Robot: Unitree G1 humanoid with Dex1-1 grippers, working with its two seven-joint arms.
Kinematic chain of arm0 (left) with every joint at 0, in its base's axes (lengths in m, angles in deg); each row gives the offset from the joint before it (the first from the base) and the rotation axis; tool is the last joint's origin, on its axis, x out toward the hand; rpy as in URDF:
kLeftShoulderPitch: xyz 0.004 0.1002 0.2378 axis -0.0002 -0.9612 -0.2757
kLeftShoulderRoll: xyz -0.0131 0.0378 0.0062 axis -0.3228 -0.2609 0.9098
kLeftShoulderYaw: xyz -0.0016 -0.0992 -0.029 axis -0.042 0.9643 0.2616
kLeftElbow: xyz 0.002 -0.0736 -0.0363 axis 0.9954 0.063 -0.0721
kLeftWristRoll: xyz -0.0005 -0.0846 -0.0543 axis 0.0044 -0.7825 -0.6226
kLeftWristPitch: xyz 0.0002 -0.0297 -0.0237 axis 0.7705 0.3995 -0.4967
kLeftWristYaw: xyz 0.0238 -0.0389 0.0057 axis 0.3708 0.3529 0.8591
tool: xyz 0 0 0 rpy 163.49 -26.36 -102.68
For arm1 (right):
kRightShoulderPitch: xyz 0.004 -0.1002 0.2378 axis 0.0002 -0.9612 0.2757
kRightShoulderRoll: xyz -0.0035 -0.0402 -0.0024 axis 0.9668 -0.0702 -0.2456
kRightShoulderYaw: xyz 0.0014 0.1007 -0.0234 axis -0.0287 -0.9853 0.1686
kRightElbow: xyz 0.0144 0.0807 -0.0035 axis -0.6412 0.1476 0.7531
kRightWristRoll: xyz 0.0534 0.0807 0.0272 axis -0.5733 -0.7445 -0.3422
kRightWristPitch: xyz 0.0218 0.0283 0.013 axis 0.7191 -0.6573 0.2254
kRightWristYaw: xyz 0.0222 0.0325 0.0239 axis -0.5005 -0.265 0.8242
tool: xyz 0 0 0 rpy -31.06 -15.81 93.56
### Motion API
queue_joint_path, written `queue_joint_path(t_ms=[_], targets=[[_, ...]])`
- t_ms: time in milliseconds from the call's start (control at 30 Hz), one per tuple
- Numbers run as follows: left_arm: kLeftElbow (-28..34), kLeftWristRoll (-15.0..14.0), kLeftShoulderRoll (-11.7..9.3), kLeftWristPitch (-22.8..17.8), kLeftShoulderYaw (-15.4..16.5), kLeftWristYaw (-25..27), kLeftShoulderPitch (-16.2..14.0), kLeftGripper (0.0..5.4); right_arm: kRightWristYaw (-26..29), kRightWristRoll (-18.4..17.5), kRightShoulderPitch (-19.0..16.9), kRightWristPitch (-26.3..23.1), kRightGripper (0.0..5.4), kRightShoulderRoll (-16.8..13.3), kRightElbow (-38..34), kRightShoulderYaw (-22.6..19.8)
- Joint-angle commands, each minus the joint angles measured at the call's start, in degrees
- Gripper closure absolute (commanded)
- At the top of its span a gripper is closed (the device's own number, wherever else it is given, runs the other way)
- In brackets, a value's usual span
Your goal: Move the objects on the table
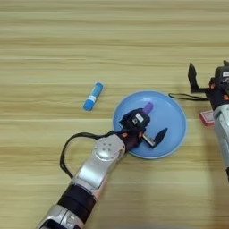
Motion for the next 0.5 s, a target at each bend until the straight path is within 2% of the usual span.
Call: queue_joint_path(t_ms=[33,300,467,500], targets=[[-1.7,1.1,-0.2,-0.1,0.5,-0.5,0.4,1.00,0.0,-0.1,0.6,-0.6,0.00,-0.1,-0.6,0.0],[-2.3,1.4,0.0,0.5,0.8,-1.0,0.7,1.84,0.0,-0.1,0.6,-0.7,0.00,-0.2,-0.8,0.0],[-2.6,1.4,0.1,0.6,1.1,-1.2,0.8,2.17,0.1,-0.1,0.5,-0.7,0.00,-0.2,-0.9,0.0],[-2.7,1.4,0.1,0.7,1.1,-1.3,0.8,2.40,0.1,-0.1,0.5,-0.7,0.00,-0.2,-0.9,0.0]])
